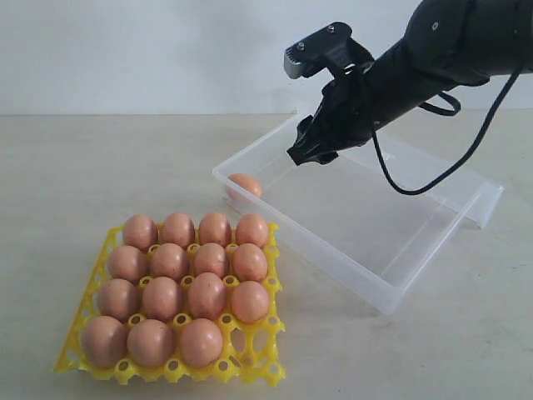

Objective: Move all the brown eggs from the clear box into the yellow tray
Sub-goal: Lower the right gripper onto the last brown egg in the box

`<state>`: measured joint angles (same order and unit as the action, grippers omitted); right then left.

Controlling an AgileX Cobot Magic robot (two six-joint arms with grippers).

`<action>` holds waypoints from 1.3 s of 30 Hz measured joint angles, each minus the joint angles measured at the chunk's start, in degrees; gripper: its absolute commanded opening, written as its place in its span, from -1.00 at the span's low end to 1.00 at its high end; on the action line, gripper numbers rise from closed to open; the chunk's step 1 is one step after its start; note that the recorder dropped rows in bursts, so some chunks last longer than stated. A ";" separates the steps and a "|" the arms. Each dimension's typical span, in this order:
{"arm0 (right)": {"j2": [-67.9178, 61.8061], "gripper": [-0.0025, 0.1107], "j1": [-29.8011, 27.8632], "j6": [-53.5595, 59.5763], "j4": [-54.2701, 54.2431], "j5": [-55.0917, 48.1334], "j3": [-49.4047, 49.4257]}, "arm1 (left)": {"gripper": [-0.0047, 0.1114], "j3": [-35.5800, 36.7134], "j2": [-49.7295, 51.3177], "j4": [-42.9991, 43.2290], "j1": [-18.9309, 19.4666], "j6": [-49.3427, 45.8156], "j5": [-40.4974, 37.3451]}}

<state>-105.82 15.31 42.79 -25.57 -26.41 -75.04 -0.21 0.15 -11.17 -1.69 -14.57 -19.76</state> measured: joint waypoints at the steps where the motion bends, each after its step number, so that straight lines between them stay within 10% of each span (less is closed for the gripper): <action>1: 0.00 -0.05 0.09 0.00 -0.54 0.15 0.00 | -0.85 0.00 0.00 0.00 0.00 0.00 0.00; 20: -23.15 -0.05 1.26 4.76 -2.12 -6.39 -26.43 | -0.85 0.00 0.00 0.00 0.00 0.00 0.00; 39: -26.44 -0.05 1.26 10.53 -2.73 -16.13 -27.57 | -0.85 0.00 0.00 0.00 0.00 0.00 0.00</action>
<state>-132.26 16.57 53.31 -28.30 -42.55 -102.61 -0.21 0.15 -11.17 -1.69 -14.57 -19.76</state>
